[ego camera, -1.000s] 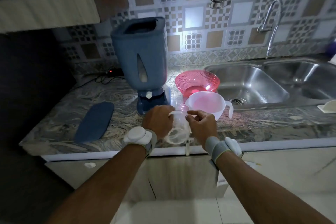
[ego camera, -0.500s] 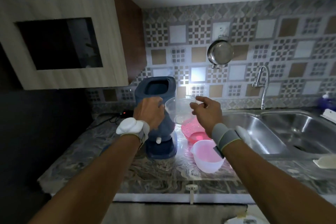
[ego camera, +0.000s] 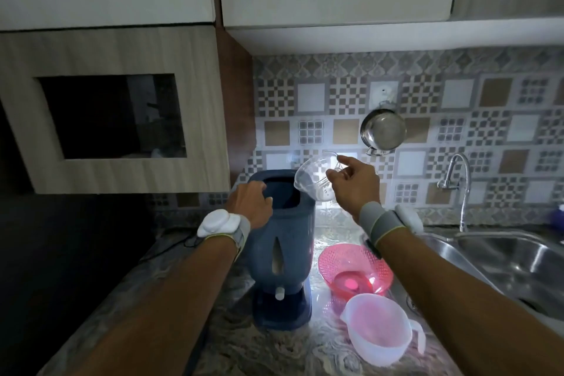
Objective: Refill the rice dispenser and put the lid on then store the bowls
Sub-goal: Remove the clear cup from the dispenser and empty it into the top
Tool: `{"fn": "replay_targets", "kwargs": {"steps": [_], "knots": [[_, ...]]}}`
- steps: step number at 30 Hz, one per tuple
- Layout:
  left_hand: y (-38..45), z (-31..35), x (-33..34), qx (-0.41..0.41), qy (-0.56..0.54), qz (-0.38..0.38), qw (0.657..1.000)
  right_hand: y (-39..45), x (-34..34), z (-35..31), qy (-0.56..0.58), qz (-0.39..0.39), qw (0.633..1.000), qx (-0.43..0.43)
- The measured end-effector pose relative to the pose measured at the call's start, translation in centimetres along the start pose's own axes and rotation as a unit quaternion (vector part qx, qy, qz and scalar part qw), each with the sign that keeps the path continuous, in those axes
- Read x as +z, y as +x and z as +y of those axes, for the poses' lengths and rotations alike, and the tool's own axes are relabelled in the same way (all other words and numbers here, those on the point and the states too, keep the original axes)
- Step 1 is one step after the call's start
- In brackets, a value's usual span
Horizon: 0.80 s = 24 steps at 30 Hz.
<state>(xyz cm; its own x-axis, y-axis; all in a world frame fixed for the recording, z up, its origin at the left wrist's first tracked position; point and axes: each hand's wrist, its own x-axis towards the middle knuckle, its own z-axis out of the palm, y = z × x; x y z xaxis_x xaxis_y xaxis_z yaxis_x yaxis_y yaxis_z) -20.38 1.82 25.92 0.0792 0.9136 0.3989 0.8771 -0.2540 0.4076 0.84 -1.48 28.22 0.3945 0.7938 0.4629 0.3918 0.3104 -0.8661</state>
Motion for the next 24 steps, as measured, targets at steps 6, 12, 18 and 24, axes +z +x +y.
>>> {"fn": "replay_targets", "kwargs": {"steps": [6,12,18,24], "knots": [[4.0,-1.9,1.1,0.013,0.025,-0.015,0.999,2.8,4.3,0.2,-0.089,-0.013,0.995,-0.031],[7.0,-3.8,3.6,0.011,0.012,-0.039,0.999,4.4,8.5,2.1,-0.218,-0.054,0.967,-0.118],[8.5,-4.4,5.4,-0.013,-0.031,-0.084,0.996,5.2,10.5,4.5,-0.41,-0.115,0.881,-0.208],[8.7,-3.9,5.0,-0.053,-0.017,-0.118,0.991,5.5,11.1,5.6,-0.496,-0.148,0.8,-0.304]]}}
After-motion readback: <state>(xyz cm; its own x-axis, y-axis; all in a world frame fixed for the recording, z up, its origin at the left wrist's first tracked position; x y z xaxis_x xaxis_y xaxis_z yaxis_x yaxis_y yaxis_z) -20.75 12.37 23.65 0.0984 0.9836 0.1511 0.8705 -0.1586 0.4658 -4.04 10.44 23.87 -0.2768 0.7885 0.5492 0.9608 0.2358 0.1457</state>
